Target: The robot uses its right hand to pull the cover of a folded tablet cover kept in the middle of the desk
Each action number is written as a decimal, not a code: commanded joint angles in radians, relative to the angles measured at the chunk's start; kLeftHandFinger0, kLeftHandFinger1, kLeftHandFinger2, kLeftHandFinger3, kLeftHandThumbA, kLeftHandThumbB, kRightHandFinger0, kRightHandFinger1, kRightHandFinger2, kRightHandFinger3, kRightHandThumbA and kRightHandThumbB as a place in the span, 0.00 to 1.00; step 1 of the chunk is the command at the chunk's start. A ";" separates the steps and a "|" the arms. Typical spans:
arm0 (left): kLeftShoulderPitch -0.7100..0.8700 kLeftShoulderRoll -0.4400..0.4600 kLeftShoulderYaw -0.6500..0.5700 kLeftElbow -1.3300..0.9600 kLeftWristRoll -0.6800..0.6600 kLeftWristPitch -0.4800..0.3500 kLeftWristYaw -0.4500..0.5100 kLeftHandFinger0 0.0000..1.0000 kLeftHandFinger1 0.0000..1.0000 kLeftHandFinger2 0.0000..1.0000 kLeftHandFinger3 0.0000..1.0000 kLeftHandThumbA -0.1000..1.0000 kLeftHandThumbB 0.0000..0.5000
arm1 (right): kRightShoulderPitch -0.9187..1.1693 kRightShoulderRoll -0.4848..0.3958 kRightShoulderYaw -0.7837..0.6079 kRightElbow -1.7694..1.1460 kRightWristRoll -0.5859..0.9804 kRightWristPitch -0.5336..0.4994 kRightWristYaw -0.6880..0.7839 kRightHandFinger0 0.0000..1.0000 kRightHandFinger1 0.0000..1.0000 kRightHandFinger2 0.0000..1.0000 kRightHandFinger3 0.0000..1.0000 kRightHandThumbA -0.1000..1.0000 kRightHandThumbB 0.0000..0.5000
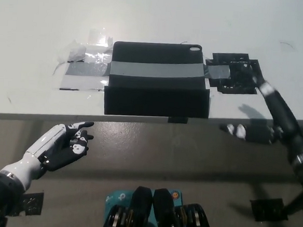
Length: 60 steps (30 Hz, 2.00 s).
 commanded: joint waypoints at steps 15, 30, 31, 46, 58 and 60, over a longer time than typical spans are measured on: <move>-0.017 0.014 -0.002 -0.037 0.010 0.021 -0.018 0.74 0.83 0.96 1.00 1.00 0.23 | -0.434 0.073 0.262 0.321 -0.243 0.022 0.076 1.00 1.00 1.00 1.00 1.00 1.00; -0.006 0.004 -0.005 -0.046 0.013 0.021 -0.010 0.74 0.82 0.94 1.00 1.00 0.23 | -0.431 0.147 0.372 0.673 -0.303 -0.099 0.060 1.00 1.00 1.00 1.00 1.00 1.00; -0.008 0.004 -0.004 -0.048 0.013 0.021 -0.009 0.74 0.82 0.94 1.00 1.00 0.23 | -0.436 0.151 0.373 0.696 -0.306 -0.110 0.053 1.00 1.00 1.00 1.00 1.00 1.00; -0.022 0.013 0.004 -0.057 0.007 0.021 -0.013 0.76 0.85 0.97 1.00 1.00 0.15 | -0.377 0.176 0.458 0.778 -0.436 -0.142 0.006 1.00 1.00 1.00 0.93 1.00 0.99; -0.032 0.028 0.006 -0.055 0.009 0.021 -0.025 0.75 0.84 0.96 1.00 1.00 0.16 | -0.268 0.152 0.346 0.573 -0.373 -0.133 0.063 0.00 0.06 0.24 0.27 1.00 0.70; -0.034 0.028 0.006 -0.051 0.011 0.021 -0.027 0.76 0.84 0.96 1.00 1.00 0.17 | -0.239 0.141 0.345 0.504 -0.374 -0.101 0.101 0.06 0.19 0.36 0.38 1.00 0.68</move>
